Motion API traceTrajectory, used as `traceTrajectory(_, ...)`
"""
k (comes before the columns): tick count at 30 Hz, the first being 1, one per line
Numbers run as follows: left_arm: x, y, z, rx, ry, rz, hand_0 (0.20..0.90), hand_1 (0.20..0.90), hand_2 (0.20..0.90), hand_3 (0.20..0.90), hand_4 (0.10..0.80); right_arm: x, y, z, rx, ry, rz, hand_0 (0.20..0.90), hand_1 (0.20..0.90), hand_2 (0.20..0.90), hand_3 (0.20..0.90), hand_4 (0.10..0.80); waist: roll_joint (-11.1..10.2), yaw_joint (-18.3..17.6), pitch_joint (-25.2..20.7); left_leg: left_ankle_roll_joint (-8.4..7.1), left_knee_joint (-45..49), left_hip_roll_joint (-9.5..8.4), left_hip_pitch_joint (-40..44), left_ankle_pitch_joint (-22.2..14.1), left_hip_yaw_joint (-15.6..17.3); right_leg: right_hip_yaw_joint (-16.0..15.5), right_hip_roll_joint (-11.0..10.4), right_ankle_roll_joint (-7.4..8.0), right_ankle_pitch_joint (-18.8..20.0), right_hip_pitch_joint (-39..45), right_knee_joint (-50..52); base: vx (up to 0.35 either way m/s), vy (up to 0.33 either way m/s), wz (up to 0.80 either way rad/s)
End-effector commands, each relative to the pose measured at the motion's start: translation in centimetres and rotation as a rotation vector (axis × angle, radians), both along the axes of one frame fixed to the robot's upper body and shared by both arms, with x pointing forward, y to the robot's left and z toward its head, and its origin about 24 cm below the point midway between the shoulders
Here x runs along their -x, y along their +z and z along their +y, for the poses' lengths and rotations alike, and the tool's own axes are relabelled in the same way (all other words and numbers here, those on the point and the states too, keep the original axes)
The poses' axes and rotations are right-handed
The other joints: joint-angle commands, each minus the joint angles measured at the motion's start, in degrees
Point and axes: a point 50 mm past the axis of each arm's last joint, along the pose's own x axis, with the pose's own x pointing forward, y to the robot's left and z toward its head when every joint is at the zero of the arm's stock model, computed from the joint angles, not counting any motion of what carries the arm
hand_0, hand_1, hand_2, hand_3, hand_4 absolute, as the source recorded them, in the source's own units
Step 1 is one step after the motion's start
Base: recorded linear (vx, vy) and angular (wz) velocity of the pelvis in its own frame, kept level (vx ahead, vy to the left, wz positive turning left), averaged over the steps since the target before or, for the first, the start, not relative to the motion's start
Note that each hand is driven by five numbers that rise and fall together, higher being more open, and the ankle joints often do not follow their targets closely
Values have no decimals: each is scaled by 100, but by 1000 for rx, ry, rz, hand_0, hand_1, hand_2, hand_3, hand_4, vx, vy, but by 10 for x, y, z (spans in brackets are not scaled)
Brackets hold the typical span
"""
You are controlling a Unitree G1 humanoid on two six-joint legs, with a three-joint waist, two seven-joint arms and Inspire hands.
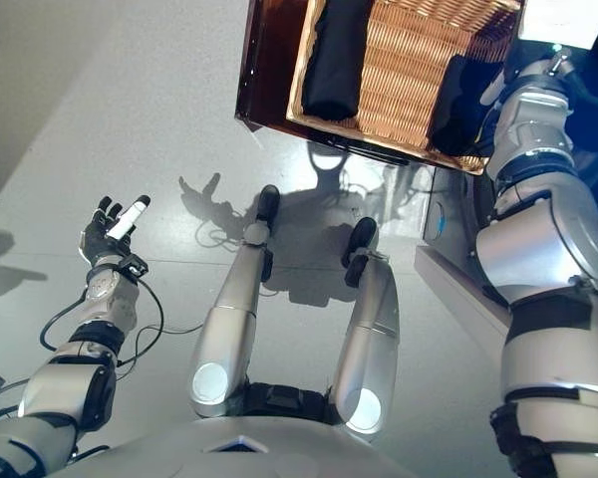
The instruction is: Pick up the clothes and place them into the washing machine
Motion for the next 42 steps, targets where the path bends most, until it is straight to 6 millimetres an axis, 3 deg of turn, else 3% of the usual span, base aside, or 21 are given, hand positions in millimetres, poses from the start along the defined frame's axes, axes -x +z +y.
traceTrajectory(1, 9, 11, 32, -83, 116, -13, 900, 900, 900, 900, 800, 5, 3, -8, -10, -55, -69, 900, 900, 900, 900, 800, -121, 48, -345, 97, 589, -385, -281, -451, 345, 133, 346, 176, 257, 191, -632, 0, 0, 0)
traceTrajectory(5, 8, 14, 36, -85, 128, -19, 900, 900, 900, 900, 800, 0, 0, 3, -85, -9, -97, 900, 900, 900, 900, 800, -138, 35, -351, 94, 628, -379, -298, -456, 333, 122, 347, 168, 242, 191, -617, 0, 0, 0)
traceTrajectory(8, 8, 16, 38, -105, 126, -12, 900, 900, 900, 900, 800, -8, 0, 24, -224, 92, -154, 900, 900, 900, 900, 800, -232, 4, -434, 91, 540, -354, -133, -451, 310, 112, 371, 169, 229, 346, -668, 28, -10, 1)
traceTrajectory(16, 13, 14, 46, -124, 142, 13, 900, 900, 900, 900, 800, -10, -14, 36, -278, 158, -144, 900, 900, 900, 900, 800, -436, -3, -647, 97, 76, -345, 482, -421, 291, 61, 385, 178, 307, 939, -1132, 47, -11, -3)
traceTrajectory(20, 14, 11, 45, -121, 122, 28, 900, 900, 900, 900, 800, -9, -33, 40, -370, 177, -123, 900, 900, 900, 900, 800, -468, -29, -739, 105, -297, -358, 914, -294, 276, 11, 368, 202, 412, 1384, -1484, 43, 11, 0)
traceTrajectory(27, 16, 16, 55, -150, 110, 33, 900, 900, 900, 900, 800, -1, -45, 18, -409, 108, -44, 900, 900, 900, 900, 800, -461, -25, -738, 140, -273, -415, 978, -249, 265, 49, 336, 225, 482, 1495, -1568, -22, 7, 0)
traceTrajectory(32, 19, 15, 57, -142, 92, 29, 900, 900, 900, 900, 800, 4, -40, -1, -498, 65, -38, 900, 900, 900, 900, 800, -400, 10, -778, 132, -203, -412, 856, -250, 269, 67, 340, 224, 474, 1362, -1489, -7, 3, 0)
traceTrajectory(34, 28, 9, 60, -137, 63, 54, 900, 900, 900, 900, 800, 12, -44, -19, -608, 41, -15, 900, 900, 900, 900, 800, -385, 23, -802, 122, -204, -389, 840, -248, 254, 76, 348, 222, 443, 1325, -1465, 14, -17, -4)
traceTrajectory(36, 33, 9, 66, -132, 72, 53, 900, 900, 900, 900, 800, 14, -39, -24, -592, 42, -28, 900, 900, 900, 900, 800, -374, 45, -808, 118, -204, -382, 844, -248, 258, 78, 350, 226, 441, 1326, -1463, 0, 0, 0)
traceTrajectory(38, 45, 0, 68, -124, 64, 85, 900, 900, 900, 900, 800, 22, -49, -37, -644, 11, -3, 900, 900, 900, 900, 800, -359, 76, -831, 118, -219, -371, 854, -248, 260, 87, 351, 232, 422, 1318, -1448, 0, 0, 0)
traceTrajectory(42, 53, 1, 76, -119, 56, 75, 900, 900, 900, 900, 800, 25, -51, -42, -743, 54, 37, 900, 900, 900, 900, 800, -327, 128, -852, 121, -213, -366, 836, -256, 268, 109, 353, 235, 407, 1305, -1461, 0, 0, 0)
